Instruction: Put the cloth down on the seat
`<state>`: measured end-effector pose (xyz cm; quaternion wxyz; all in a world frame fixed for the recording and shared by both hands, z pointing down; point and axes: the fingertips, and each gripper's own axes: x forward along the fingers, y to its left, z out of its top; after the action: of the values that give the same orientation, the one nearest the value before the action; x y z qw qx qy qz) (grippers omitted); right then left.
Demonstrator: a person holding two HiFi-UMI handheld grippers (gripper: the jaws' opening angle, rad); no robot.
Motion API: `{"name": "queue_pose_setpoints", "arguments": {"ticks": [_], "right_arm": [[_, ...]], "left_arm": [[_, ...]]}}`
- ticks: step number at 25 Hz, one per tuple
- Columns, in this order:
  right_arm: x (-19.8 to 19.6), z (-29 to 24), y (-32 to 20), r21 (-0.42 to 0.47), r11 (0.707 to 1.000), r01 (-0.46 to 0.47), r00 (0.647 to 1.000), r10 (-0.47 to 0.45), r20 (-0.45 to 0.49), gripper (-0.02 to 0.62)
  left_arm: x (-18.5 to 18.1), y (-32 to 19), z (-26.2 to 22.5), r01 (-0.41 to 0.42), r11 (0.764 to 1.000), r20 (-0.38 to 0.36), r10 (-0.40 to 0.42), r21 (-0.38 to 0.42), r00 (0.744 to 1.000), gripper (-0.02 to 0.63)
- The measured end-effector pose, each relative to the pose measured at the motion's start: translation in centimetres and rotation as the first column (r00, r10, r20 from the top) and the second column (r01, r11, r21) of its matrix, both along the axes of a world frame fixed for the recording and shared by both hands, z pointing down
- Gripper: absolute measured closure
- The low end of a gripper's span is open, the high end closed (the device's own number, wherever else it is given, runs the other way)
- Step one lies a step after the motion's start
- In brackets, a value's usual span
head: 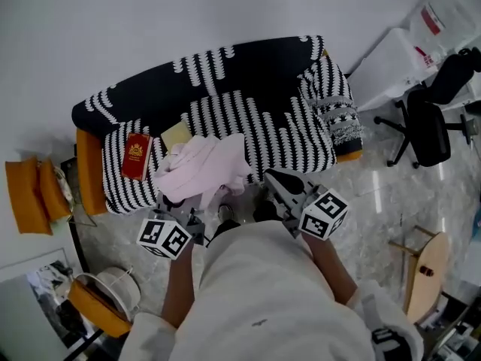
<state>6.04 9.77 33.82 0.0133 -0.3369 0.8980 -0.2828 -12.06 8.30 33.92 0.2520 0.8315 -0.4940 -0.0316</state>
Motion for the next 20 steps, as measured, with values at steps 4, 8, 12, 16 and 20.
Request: {"name": "queue_pose_setpoints", "arguments": {"ticks": [4, 8, 12, 16, 20], "right_arm": [[2.7, 0.0, -1.0, 0.001, 0.999, 0.032, 0.999, -0.032, -0.004, 0.588], [5.1, 0.3, -1.2, -0.018, 0.999, 0.05, 0.999, -0.05, 0.002, 0.588], [6.3, 1.6, -1.4, -0.056, 0.997, 0.043, 0.999, -0.043, 0.006, 0.588], [6.4, 2.6, -1.5, -0.097, 0.995, 0.034, 0.999, -0.034, 0.007, 0.588], [5.8, 2.6, -2.4, -0.1, 0.995, 0.024, 1.0, -0.024, -0.006, 0.588]], "left_arm": [[1.7, -2.1, -0.5, 0.053, 0.999, 0.004, -0.053, 0.015, 0.999, 0.374], [3.4, -3.9, -1.1, 0.085, 0.996, 0.021, -0.085, 0.024, 0.996, 0.374], [4.5, -6.0, -1.8, 0.079, 0.996, 0.04, -0.081, 0.049, 0.996, 0.374], [5.3, -7.7, -2.2, 0.061, 0.997, 0.043, -0.063, 0.054, 0.997, 0.373], [5.8, -9.7, -2.2, 0.006, 0.997, 0.047, -0.01, 0.083, 0.999, 0.374]]}}
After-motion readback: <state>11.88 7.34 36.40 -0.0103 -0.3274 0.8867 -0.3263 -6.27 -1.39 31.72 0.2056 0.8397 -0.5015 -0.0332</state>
